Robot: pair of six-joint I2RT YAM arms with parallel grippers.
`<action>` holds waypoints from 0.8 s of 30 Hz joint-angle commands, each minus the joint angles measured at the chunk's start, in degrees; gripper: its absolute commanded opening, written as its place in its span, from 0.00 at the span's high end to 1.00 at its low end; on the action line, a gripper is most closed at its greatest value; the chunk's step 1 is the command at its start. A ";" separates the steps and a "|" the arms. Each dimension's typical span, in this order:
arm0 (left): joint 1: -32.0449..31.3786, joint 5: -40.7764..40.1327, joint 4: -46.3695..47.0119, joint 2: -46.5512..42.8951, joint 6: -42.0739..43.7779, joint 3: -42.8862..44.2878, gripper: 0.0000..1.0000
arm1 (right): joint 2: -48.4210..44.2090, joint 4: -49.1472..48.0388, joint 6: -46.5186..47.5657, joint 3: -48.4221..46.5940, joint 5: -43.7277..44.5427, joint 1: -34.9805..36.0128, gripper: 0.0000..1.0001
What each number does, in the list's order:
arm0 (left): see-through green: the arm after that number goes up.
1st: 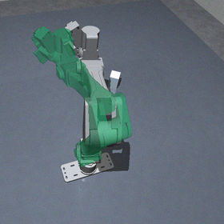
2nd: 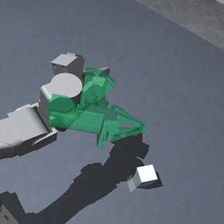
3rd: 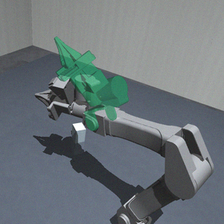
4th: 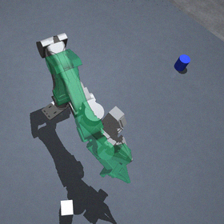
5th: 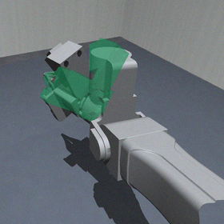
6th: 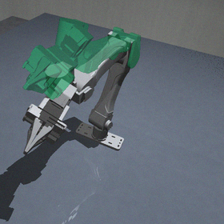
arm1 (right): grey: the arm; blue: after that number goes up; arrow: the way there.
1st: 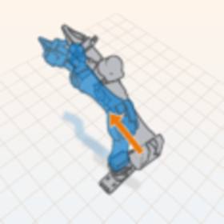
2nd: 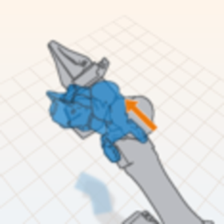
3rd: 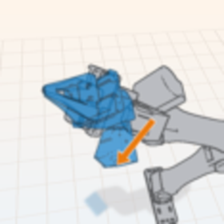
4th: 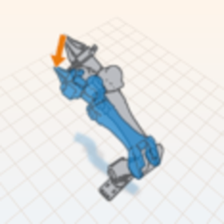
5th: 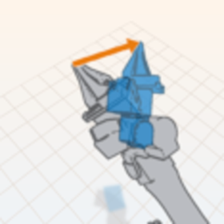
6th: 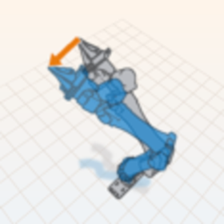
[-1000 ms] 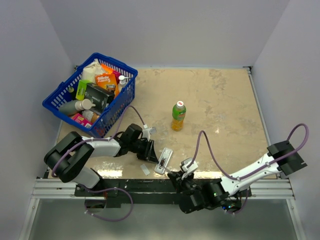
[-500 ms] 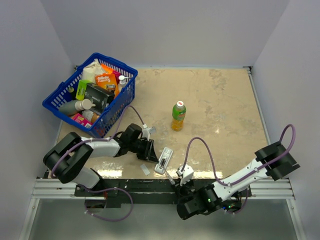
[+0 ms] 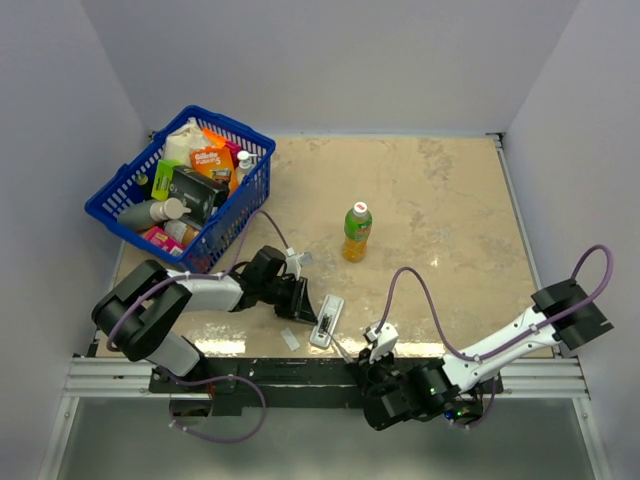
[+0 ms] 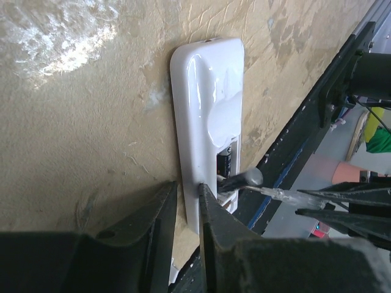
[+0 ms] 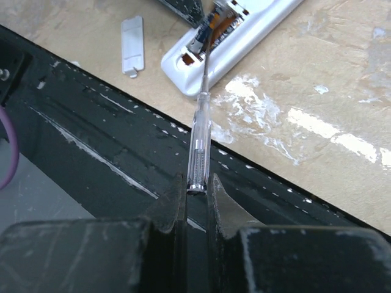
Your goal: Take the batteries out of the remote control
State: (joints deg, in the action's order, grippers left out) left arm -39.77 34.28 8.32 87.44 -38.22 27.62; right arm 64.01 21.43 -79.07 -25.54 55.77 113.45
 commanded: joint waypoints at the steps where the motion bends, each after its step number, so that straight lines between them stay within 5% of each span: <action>1: -0.31 -11.08 -4.54 3.62 2.71 -1.34 0.75 | -1.52 -1.89 -0.48 4.26 -0.66 0.11 1.00; 10: -0.31 -11.61 -4.80 2.74 1.83 -1.07 0.74 | 6.21 -2.71 -1.62 0.85 -2.34 0.11 1.00; 19: -0.40 -10.82 -6.12 0.54 1.83 1.04 0.70 | -1.51 -2.71 4.43 1.55 0.39 0.11 1.00; 24: -0.31 -11.87 -10.14 -2.18 2.44 3.84 0.64 | -6.52 6.05 5.42 -3.10 3.73 0.02 1.00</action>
State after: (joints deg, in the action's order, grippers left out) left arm -40.23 30.50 5.63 86.32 -38.37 29.69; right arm 60.66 20.82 -74.76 -23.81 54.13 113.45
